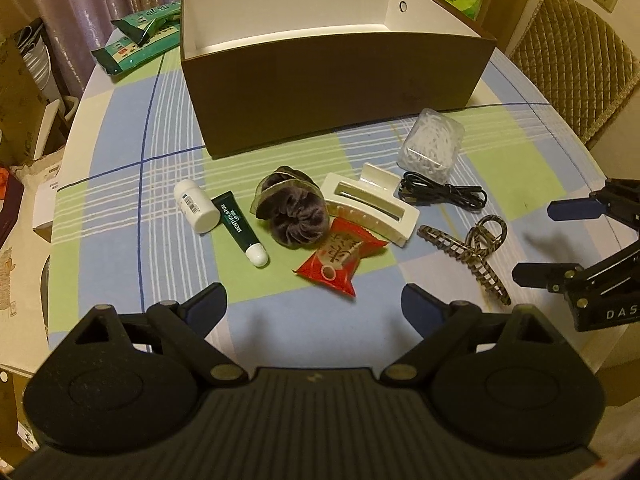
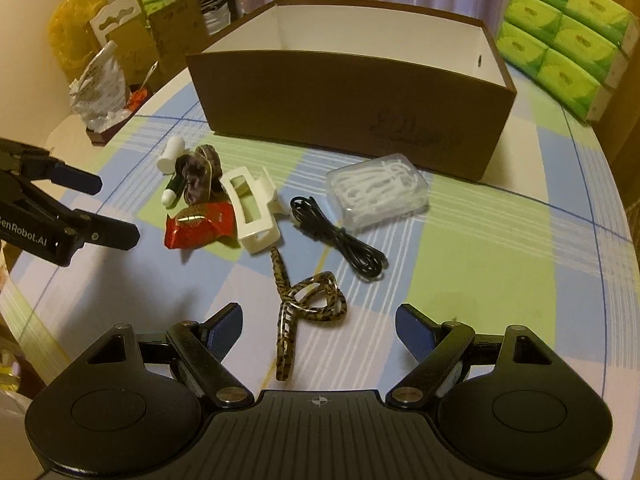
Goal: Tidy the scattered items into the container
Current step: 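Withdraw both tools from the box back toward the remaining items, then grasp the leopard-print hair clip with the right tool while the left tool grasps the red snack packet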
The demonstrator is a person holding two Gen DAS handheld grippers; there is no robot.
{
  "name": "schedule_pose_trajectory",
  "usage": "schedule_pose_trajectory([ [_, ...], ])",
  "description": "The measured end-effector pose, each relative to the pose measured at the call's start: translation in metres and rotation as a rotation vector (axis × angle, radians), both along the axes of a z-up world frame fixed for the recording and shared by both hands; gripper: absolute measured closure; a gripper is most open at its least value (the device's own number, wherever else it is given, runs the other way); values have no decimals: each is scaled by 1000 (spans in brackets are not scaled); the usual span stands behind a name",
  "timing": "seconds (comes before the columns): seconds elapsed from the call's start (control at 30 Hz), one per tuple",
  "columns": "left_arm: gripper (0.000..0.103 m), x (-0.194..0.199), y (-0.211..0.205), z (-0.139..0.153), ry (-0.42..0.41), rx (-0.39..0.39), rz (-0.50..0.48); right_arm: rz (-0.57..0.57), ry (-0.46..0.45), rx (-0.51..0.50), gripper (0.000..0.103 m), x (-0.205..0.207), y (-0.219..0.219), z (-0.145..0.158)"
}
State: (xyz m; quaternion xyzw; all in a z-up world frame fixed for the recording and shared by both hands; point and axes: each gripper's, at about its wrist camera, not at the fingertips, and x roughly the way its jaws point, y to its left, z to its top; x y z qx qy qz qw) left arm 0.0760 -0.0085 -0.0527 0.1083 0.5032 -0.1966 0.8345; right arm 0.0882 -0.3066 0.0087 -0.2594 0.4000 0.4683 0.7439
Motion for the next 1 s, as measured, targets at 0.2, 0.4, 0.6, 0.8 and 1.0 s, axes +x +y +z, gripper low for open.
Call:
schedule_pose_trajectory([
  [0.2,13,3,-1,-9,4,5,-6,13,-23,-2,22,1,3,-8],
  [0.4,13,7,-1,-14,11,9,-6,64,-41,-11,28,-1,10,-18],
  [0.6,13,11,0,-18,17,16,-2,87,-43,-33,39,2,18,-28],
  [0.8,14,13,-2,-25,32,23,-1,106,-54,-59,49,4,27,-40],
  [1.0,16,14,-7,-29,28,25,-20,137,-49,-81,65,4,28,-46],
])
